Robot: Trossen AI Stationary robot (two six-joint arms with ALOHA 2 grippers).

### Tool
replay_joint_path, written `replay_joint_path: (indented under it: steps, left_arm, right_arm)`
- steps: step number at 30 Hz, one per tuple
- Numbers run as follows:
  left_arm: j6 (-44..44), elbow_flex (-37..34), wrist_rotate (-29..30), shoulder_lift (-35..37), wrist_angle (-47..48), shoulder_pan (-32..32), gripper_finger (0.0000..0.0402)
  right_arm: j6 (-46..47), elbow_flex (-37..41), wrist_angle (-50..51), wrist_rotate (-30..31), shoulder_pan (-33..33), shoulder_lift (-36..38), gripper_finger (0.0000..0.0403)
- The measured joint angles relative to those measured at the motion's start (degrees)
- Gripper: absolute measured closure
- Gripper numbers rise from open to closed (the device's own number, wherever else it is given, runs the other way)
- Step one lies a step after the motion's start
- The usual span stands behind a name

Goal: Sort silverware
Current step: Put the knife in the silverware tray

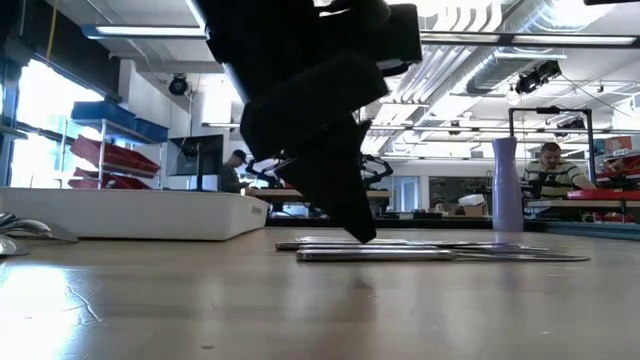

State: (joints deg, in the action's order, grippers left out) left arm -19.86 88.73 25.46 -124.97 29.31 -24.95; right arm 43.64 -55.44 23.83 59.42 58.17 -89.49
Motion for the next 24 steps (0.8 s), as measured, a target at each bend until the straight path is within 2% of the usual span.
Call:
replay_joint_path:
  steps: [5, 10, 13, 18, 24]
  left_arm:
    - [0.7, -0.1, 1.6, 0.0, 0.4, 0.3, 0.0324]
    - [-2.7, -0.3, 2.2, 0.0, 3.7, 0.9, 0.0248]
    - [-3.8, -2.5, 1.1, 0.1, 2.8, 0.9, 0.0226]
    - [-5.5, -6.3, 2.3, 0.4, -3.7, -0.3, 0.0245]
    - [-10.6, -11.0, 0.5, 0.5, -8.2, -0.4, 0.0310]
  right_arm:
    - [0.0, 0.0, -0.1, 0.0, 0.0, 0.0, 0.0140]
    - [0.0, 0.0, -0.2, -1.3, 0.0, 0.0, 0.0140]
    - [0.0, 0.0, -0.5, -1.9, 0.0, 0.0, 0.0140]
    - [0.0, 0.0, -1.0, -2.5, 0.0, 0.0, 0.0140]
    - [0.0, 0.0, -1.0, -2.5, 0.0, 0.0, 0.0140]
